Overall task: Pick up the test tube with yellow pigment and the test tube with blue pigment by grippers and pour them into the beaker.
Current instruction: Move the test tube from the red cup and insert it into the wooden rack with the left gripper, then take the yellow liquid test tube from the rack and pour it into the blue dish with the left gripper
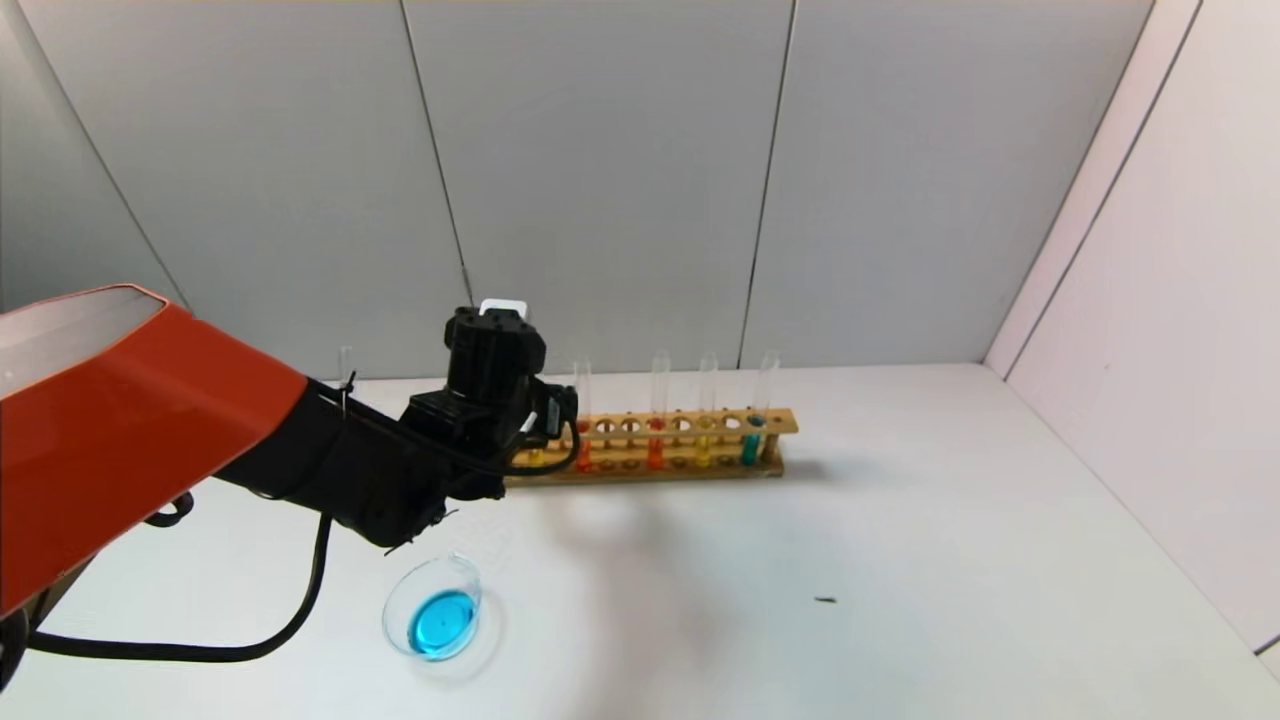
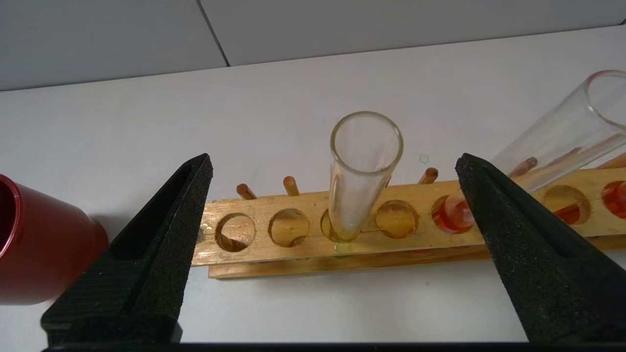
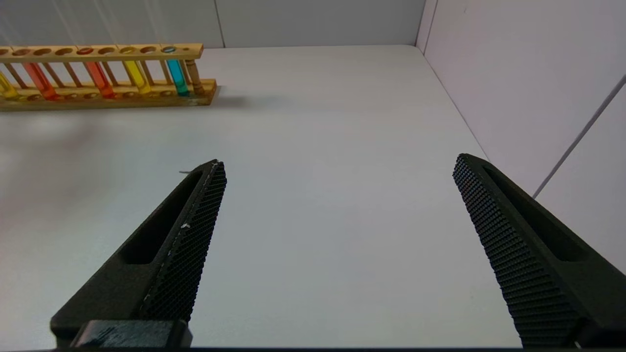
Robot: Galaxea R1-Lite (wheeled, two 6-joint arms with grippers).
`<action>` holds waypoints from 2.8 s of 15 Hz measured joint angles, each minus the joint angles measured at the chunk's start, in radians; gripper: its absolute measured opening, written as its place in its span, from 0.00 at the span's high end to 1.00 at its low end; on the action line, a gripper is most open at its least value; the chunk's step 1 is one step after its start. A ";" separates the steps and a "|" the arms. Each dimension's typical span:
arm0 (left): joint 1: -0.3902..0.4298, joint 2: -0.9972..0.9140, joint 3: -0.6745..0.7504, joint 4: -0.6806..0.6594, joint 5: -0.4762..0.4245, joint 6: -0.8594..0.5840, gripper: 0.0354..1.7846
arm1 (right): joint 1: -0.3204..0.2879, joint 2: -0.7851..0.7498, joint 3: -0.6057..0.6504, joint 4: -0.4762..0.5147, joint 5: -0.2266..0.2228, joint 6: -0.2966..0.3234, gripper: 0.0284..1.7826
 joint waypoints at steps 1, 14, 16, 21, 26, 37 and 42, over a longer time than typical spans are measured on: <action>0.001 0.008 -0.014 0.006 0.001 0.002 0.02 | 0.000 0.000 0.000 0.000 0.000 0.000 0.05; -0.002 -0.030 0.006 0.024 0.002 0.000 0.64 | 0.000 0.000 0.000 0.000 0.000 0.000 0.05; -0.001 -0.043 0.028 0.018 0.002 0.000 0.80 | 0.000 0.000 0.000 0.000 0.000 0.000 0.05; -0.002 -0.050 0.041 0.013 0.000 -0.003 0.85 | -0.001 0.000 0.000 0.000 0.000 0.000 0.05; -0.003 -0.051 0.033 0.022 0.002 0.000 0.85 | 0.000 0.000 0.000 0.000 0.000 0.000 0.05; -0.005 -0.049 0.028 0.023 0.002 0.003 0.85 | 0.000 0.000 0.000 0.000 0.000 0.000 0.05; -0.008 -0.076 -0.014 0.030 0.023 0.056 0.85 | 0.000 0.000 0.000 0.000 0.000 0.000 0.05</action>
